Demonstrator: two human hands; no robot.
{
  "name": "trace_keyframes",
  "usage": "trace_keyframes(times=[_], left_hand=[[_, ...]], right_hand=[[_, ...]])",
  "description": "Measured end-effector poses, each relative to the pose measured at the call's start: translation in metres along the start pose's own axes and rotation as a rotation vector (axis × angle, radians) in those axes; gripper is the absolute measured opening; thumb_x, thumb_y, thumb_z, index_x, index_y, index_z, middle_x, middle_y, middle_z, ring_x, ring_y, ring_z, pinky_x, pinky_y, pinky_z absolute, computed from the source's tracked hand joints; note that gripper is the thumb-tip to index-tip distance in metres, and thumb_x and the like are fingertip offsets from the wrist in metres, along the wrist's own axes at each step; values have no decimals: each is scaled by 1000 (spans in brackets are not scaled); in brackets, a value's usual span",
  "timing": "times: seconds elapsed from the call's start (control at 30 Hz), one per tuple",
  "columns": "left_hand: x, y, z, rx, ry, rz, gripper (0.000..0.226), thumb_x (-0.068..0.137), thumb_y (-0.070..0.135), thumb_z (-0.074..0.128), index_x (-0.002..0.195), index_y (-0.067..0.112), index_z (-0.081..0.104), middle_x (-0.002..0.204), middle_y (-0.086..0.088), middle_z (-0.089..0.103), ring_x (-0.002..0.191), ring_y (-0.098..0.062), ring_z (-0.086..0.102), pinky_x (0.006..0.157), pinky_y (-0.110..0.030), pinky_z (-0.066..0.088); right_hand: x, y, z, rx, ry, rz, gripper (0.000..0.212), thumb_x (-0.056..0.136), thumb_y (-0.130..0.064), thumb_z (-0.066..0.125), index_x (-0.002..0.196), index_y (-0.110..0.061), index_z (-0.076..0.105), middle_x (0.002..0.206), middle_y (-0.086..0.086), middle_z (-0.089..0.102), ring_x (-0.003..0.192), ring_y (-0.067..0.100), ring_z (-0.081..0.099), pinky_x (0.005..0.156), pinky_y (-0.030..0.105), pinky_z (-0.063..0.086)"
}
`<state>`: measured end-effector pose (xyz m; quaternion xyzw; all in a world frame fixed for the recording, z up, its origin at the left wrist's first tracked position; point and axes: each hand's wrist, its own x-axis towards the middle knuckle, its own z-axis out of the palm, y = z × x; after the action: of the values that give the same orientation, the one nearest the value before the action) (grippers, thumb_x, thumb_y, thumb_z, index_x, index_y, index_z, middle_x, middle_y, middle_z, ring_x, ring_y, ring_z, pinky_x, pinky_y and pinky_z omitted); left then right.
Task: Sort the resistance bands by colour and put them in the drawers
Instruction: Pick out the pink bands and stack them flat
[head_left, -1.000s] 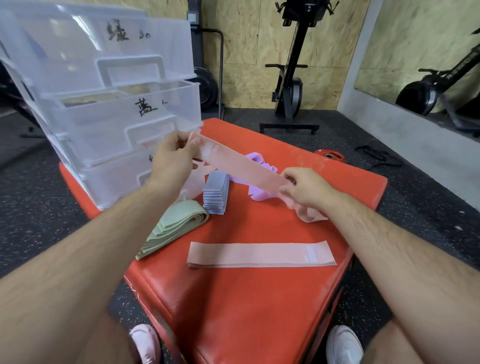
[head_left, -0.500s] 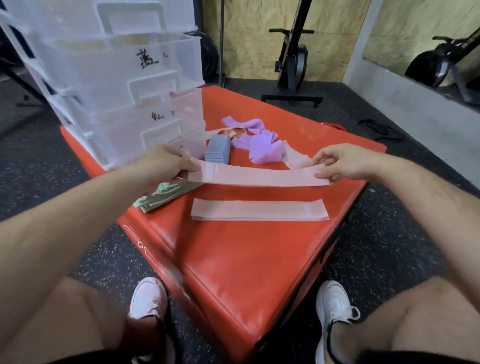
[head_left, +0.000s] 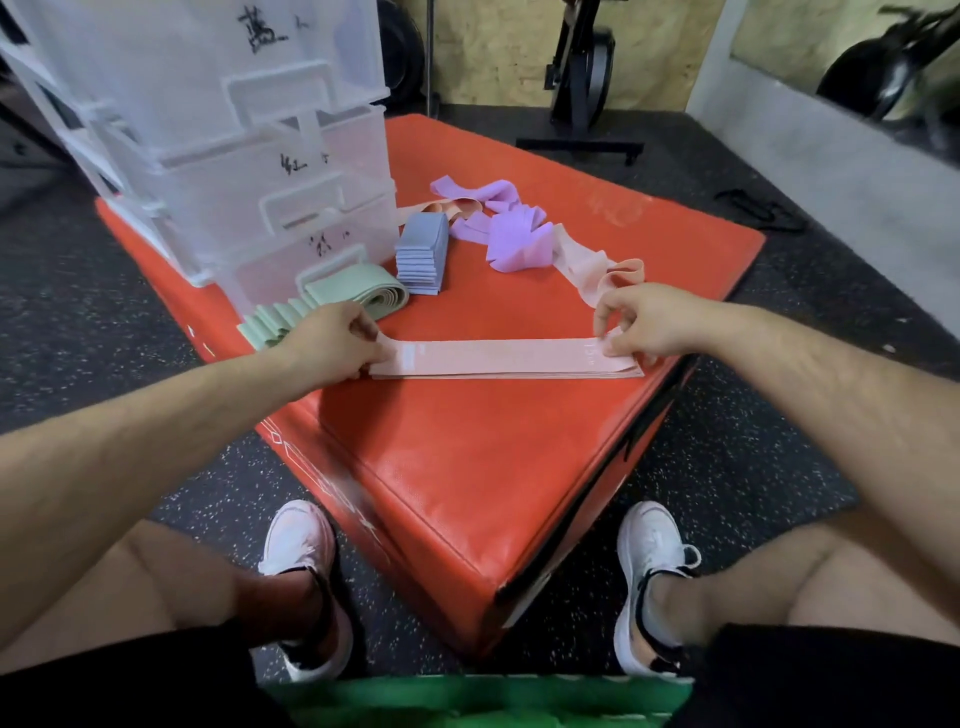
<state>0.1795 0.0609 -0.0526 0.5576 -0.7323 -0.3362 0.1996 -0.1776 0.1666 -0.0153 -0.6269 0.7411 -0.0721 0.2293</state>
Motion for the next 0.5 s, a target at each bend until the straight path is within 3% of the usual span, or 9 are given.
trace_keyframes(times=[0.13, 0.23, 0.3, 0.4, 0.5], left_hand=[[0, 0, -1, 178, 40, 129, 24, 78, 22, 78, 92, 17, 59, 74, -2, 64, 66, -22, 60, 58, -29, 45], [3, 1, 1, 326, 28, 221, 9, 80, 16, 75, 81, 16, 66, 78, -2, 62, 76, -23, 60, 55, -20, 37], [6, 2, 2, 384, 26, 256, 8, 80, 18, 75, 77, 21, 68, 89, -3, 59, 80, -20, 59, 62, -21, 38], [11, 13, 6, 390, 37, 301, 5, 78, 17, 73, 80, 21, 72, 95, -1, 50, 84, -18, 55, 79, -24, 42], [23, 39, 16, 393, 68, 420, 4, 78, 14, 74, 82, 15, 73, 90, 0, 52, 91, -23, 57, 83, -28, 45]], right_hand=[[0, -3, 2, -61, -11, 18, 7, 86, -16, 72, 86, -22, 70, 69, -1, 65, 50, 14, 57, 54, 27, 47], [0, -5, 2, -149, 1, 28, 7, 83, -25, 76, 83, -30, 71, 75, -7, 59, 67, 15, 55, 62, 30, 45], [0, -6, 0, -179, -4, 28, 7, 81, -29, 77, 84, -34, 73, 85, -8, 61, 81, 14, 57, 70, 32, 49], [6, -9, -7, -172, 62, -17, 4, 83, -31, 76, 84, -34, 73, 87, -13, 55, 80, 4, 51, 65, 26, 40], [21, -9, -17, -104, 195, -30, 4, 82, -30, 74, 83, -33, 72, 84, -9, 61, 81, 14, 60, 69, 30, 45]])
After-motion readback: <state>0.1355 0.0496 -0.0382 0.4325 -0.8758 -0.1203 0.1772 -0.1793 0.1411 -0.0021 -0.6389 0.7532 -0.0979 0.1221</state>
